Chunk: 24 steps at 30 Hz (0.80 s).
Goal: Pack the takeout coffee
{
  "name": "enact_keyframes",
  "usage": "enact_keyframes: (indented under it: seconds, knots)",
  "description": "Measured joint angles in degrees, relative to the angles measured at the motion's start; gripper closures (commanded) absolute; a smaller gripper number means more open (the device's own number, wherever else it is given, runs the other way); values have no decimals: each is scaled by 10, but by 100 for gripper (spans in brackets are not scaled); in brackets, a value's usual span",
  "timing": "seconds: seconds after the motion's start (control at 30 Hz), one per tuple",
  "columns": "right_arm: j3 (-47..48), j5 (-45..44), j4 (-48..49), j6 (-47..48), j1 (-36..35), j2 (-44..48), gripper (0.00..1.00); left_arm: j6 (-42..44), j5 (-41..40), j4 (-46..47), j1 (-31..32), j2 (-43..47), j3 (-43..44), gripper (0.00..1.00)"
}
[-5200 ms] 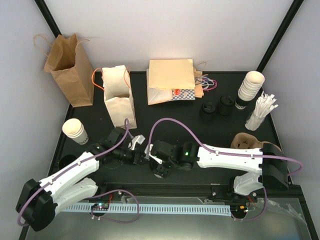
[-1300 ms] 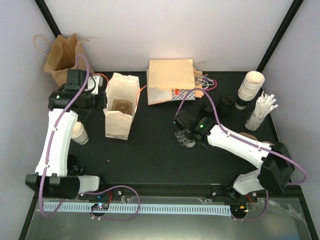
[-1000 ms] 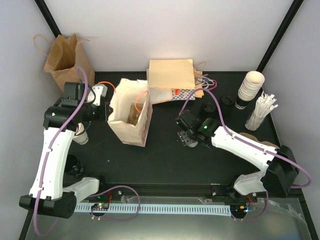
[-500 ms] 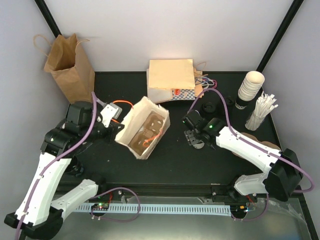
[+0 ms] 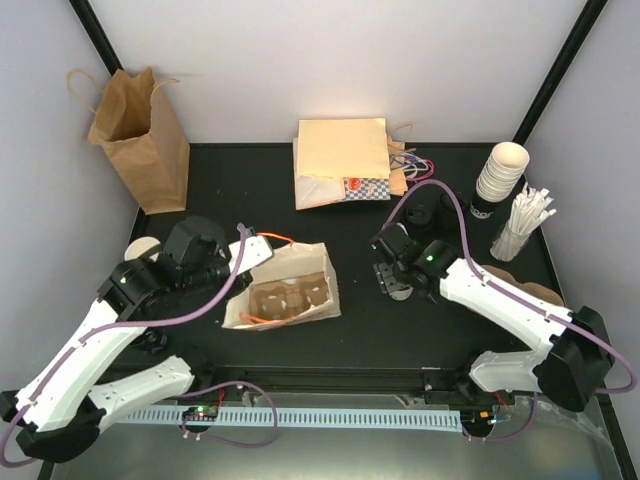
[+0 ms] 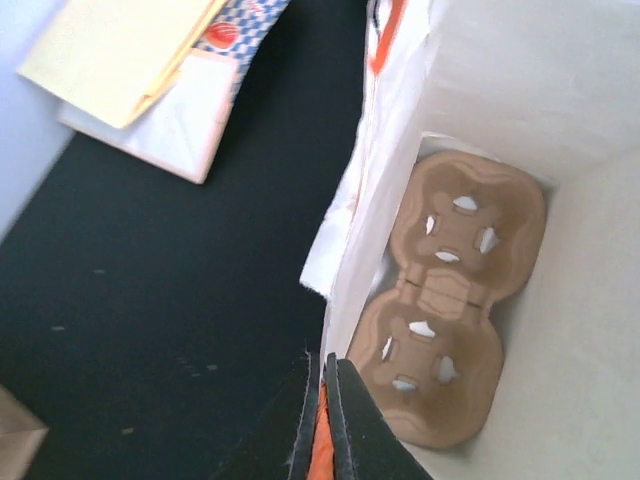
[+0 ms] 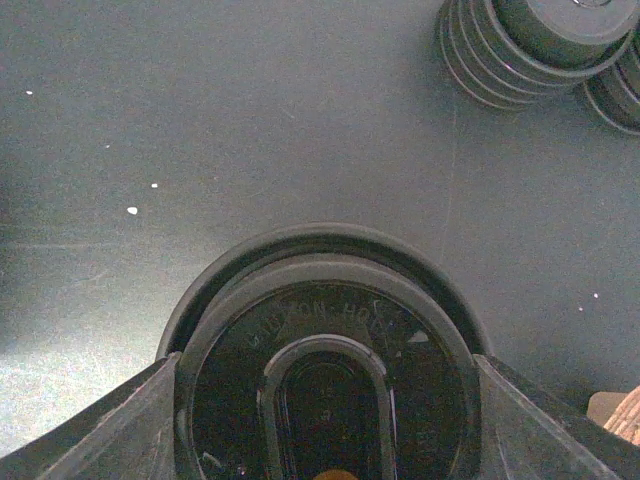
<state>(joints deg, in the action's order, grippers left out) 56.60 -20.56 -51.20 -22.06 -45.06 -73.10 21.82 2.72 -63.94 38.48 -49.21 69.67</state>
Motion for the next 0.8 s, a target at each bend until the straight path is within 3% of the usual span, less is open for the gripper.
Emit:
enact_keyframes:
  seconds: [0.17,0.3,0.8]
  knots:
    - [-21,5,4,1,0,28,36,44,-137,23,78,2,-18,98]
    - [-29,17,13,4,1,33,36,66,-199,27,130,-9,-29,99]
    - [-37,56,37,29,-6,61,36,21,-254,21,207,12,-43,98]
